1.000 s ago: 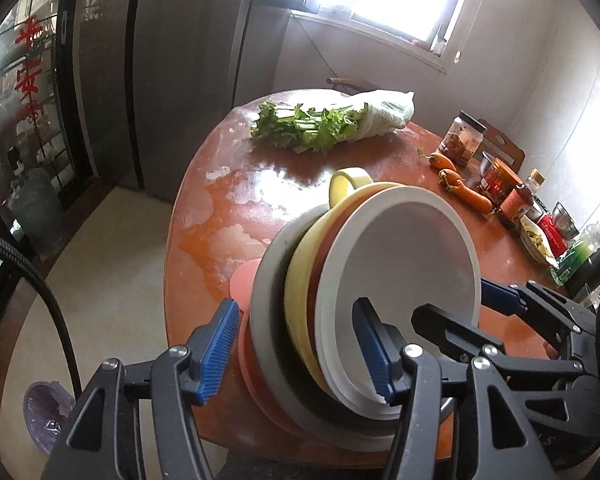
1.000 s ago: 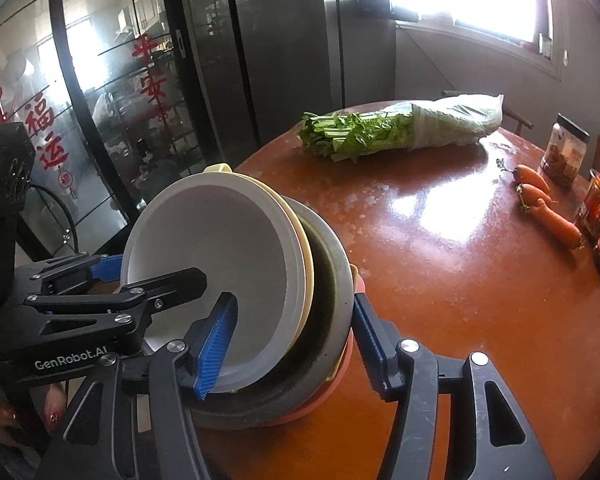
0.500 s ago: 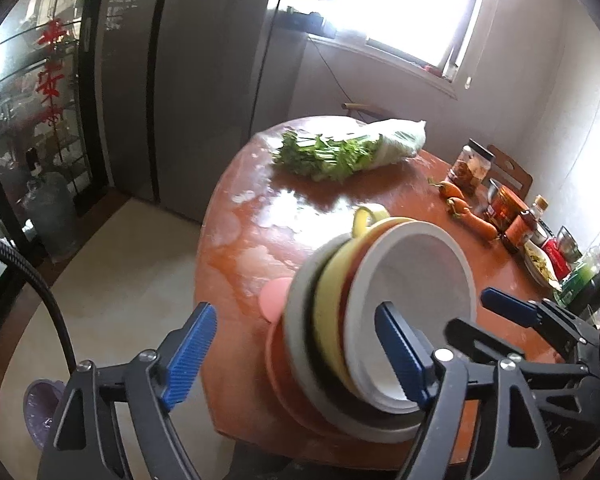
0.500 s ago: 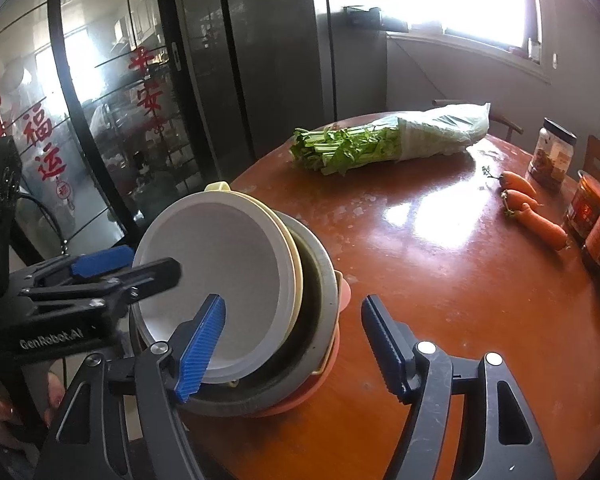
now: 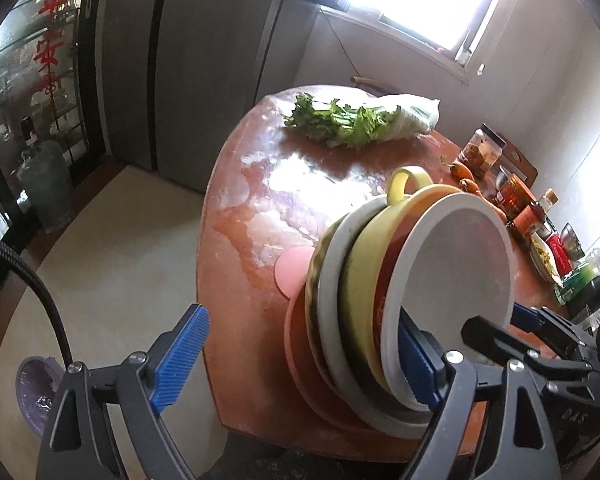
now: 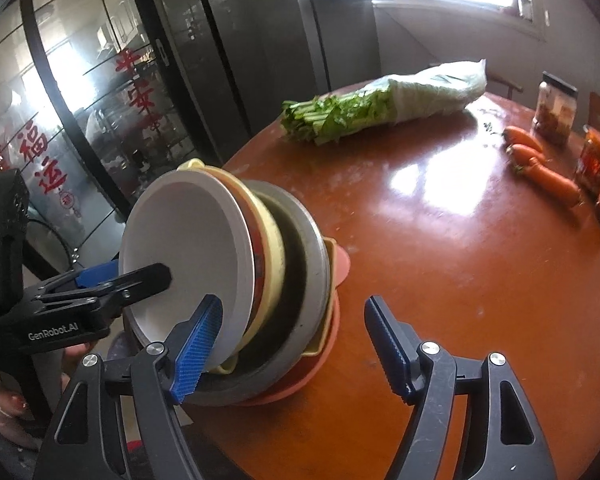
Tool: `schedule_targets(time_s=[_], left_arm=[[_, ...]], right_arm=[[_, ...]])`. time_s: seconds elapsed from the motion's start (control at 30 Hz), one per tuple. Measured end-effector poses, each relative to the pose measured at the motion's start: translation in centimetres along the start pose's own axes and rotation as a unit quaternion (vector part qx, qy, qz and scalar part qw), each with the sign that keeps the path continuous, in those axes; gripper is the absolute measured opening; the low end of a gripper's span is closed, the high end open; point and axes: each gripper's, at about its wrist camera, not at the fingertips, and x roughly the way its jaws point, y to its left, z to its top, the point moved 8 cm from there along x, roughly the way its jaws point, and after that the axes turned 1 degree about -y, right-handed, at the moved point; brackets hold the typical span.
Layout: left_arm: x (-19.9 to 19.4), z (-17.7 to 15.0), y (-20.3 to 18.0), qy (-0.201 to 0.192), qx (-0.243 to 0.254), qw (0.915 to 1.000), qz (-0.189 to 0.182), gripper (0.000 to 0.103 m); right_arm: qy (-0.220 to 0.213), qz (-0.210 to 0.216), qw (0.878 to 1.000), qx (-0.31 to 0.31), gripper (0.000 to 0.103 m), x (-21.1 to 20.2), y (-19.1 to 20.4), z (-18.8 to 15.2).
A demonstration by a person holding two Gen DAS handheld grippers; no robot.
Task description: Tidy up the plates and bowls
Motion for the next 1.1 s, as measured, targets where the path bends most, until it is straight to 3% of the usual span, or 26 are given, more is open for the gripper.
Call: schedule_targets(time_s=[0.67, 1.1], left_arm=[[2.5, -0.1, -2.1, 0.040, 0.016, 0.9980, -0.047, 0.088], [3.1, 0.2, -4.0, 0.043, 0.036, 0.9973, -0.049, 0.081]], right_arm=[[0.021, 0.052, 0.998, 0.019, 0.075, 2.3, 0.4, -0.2], [0.010, 0.067, 0.998, 0.009, 0.065, 1.7, -0.4, 0.0]])
